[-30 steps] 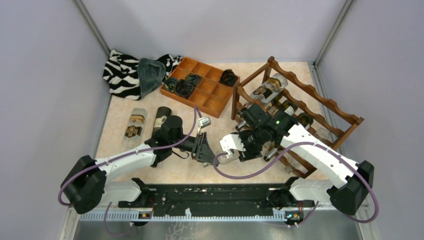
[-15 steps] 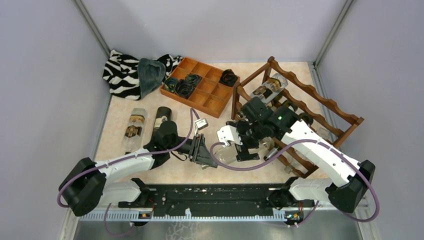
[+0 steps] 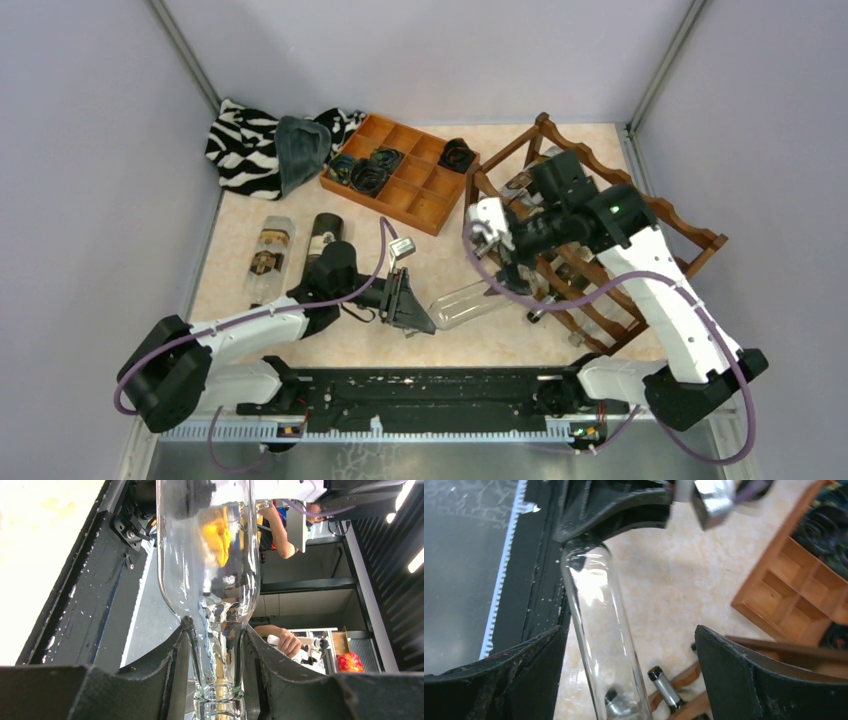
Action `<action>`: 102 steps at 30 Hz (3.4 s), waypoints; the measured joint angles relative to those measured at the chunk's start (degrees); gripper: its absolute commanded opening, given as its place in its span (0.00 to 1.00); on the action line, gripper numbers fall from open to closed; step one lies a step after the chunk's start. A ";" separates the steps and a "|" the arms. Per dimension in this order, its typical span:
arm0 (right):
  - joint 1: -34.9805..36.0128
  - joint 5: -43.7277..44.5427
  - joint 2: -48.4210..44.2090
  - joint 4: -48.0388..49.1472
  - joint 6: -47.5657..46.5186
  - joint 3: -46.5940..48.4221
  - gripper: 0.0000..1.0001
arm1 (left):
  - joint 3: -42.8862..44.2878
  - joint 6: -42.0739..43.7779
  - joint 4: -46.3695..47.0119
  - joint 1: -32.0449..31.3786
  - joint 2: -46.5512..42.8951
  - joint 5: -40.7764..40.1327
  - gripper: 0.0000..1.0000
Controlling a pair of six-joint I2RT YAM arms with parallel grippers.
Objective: Put the wine bottle on the wine rack
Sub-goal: Pick up the wine bottle from the center of the board, then place the wine bottle in the wine rack.
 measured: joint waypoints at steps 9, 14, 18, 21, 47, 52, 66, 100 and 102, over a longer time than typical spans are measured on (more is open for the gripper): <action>-15.47 -6.60 -3.34 6.93 10.49 1.75 0.98 | -0.04 -1.40 4.83 -0.96 0.44 -5.20 0.00; -17.33 -7.54 -5.38 10.84 14.19 0.83 0.99 | -0.04 -1.62 6.54 -1.36 1.68 -7.21 0.00; -18.62 -7.98 -6.49 12.22 15.87 0.04 0.98 | 0.00 -0.42 6.05 -1.38 2.71 -8.66 0.00; -19.34 -8.35 -7.04 13.11 16.50 -0.31 0.98 | 0.44 1.01 4.57 -1.53 3.30 -9.70 0.00; -22.18 -10.84 -10.38 15.50 17.92 -3.54 0.98 | 12.17 8.98 0.15 -2.89 14.62 -15.17 0.00; -22.58 -11.28 -10.73 15.54 17.97 -3.63 0.98 | 14.69 11.04 -1.31 -3.28 16.79 -16.87 0.00; -23.19 -11.47 -11.10 15.58 17.99 -3.63 0.98 | 21.31 15.17 0.37 -5.81 25.29 -23.28 0.00; -25.05 -12.41 -11.72 16.85 18.43 -5.46 0.98 | 34.42 24.76 1.70 -11.78 35.89 -42.42 0.00; -25.18 -12.46 -11.72 16.85 18.43 -5.46 0.98 | 34.93 25.40 1.73 -11.87 36.37 -43.10 0.00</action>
